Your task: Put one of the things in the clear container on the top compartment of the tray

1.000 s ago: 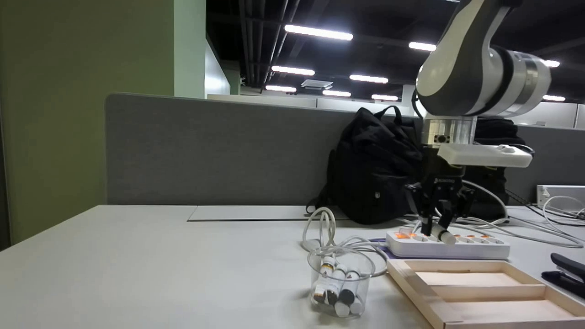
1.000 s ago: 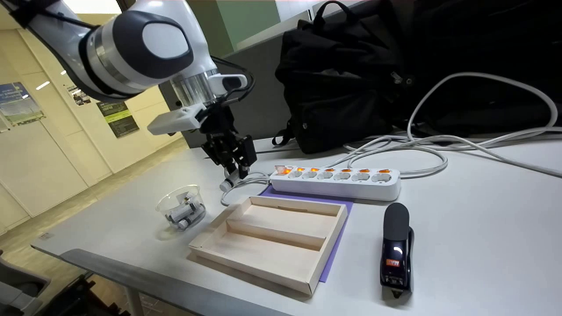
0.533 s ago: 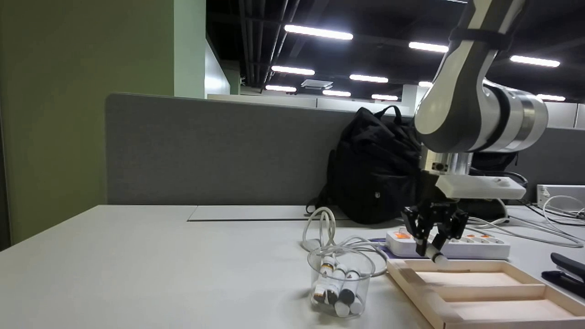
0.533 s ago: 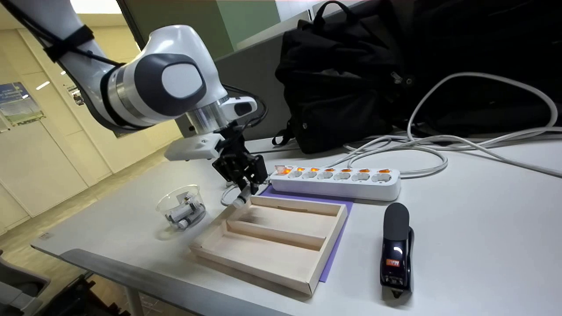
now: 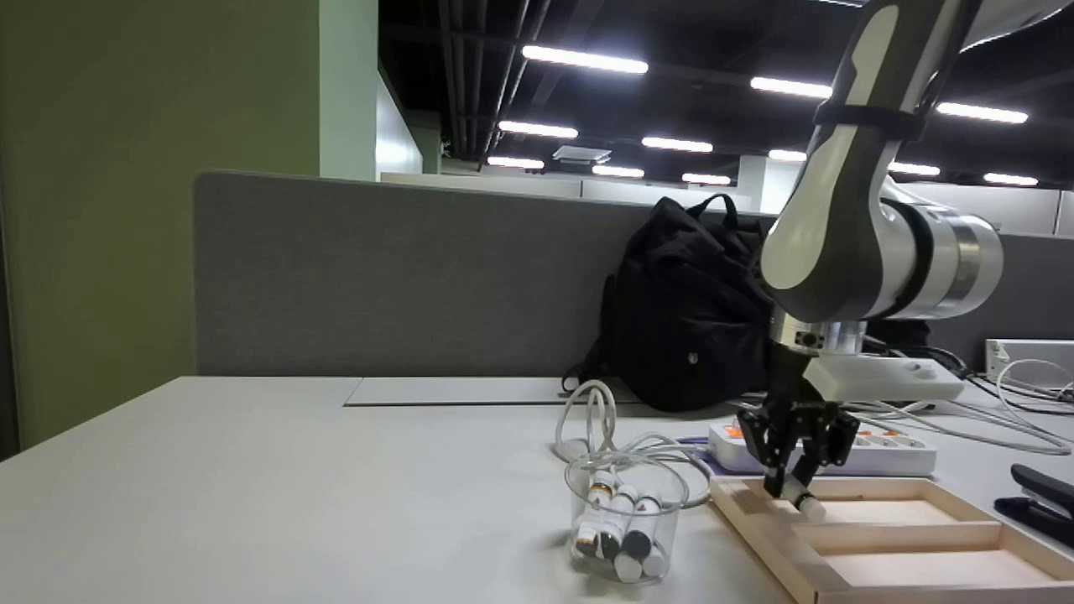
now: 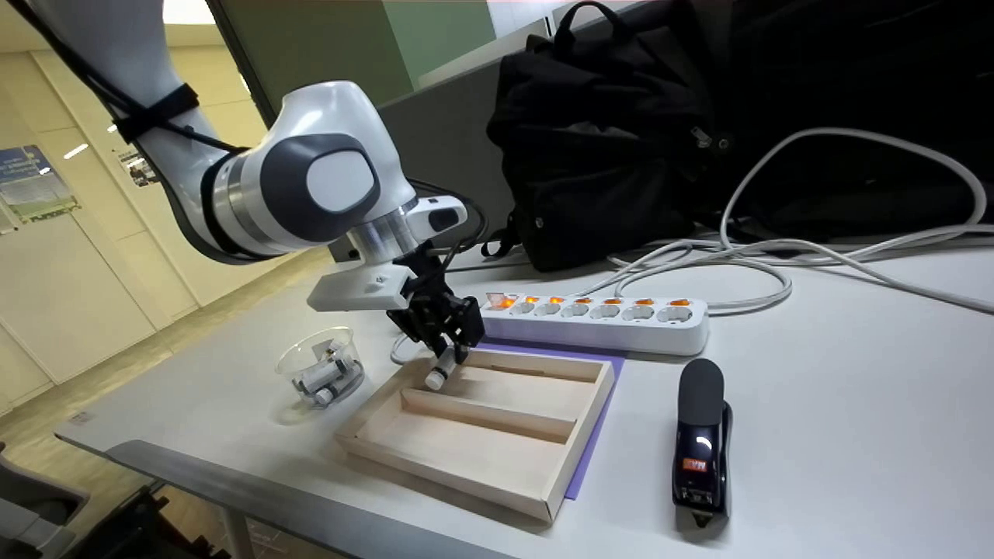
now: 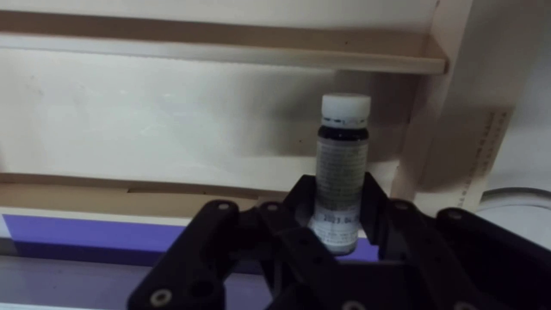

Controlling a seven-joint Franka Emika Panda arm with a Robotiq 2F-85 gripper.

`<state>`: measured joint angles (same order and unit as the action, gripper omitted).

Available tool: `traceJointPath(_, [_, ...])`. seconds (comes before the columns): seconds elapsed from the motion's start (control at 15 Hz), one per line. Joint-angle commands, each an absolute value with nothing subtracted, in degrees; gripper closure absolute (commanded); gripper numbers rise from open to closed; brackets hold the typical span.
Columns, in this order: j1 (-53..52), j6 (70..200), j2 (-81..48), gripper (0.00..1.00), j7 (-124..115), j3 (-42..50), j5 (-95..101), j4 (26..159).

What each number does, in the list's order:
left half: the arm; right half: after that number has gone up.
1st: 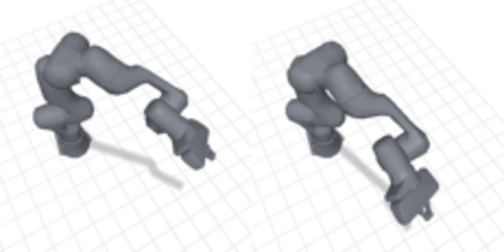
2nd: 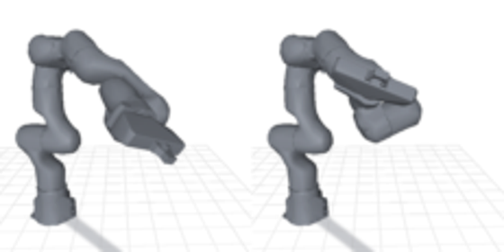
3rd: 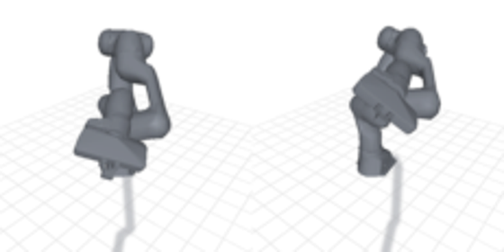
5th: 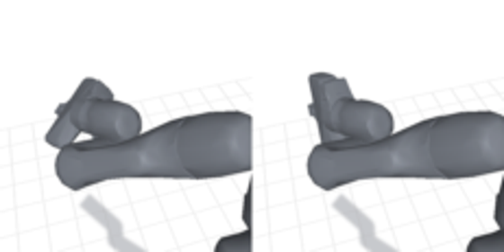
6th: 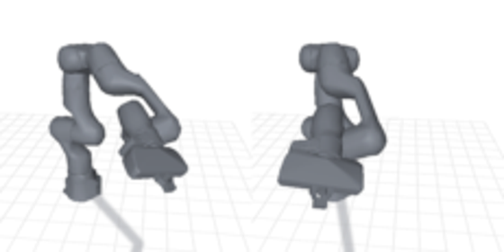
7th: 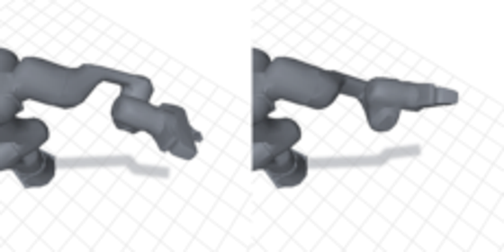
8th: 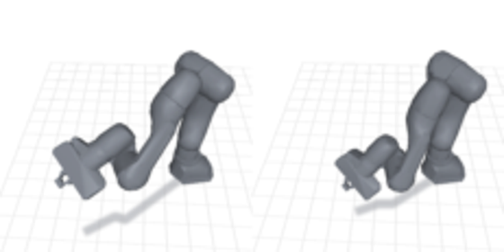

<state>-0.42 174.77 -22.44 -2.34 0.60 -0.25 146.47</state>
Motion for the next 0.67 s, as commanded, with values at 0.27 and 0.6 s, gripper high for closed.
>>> traceJointPath(0.27, [-3.4,176.4,-21.5,0.93,-4.1,3.2,-0.3,147.8])
traceJointPath(0.6, [-6.7,179.4,-19.5,0.93,-6.0,6.1,-1.4,150.3])
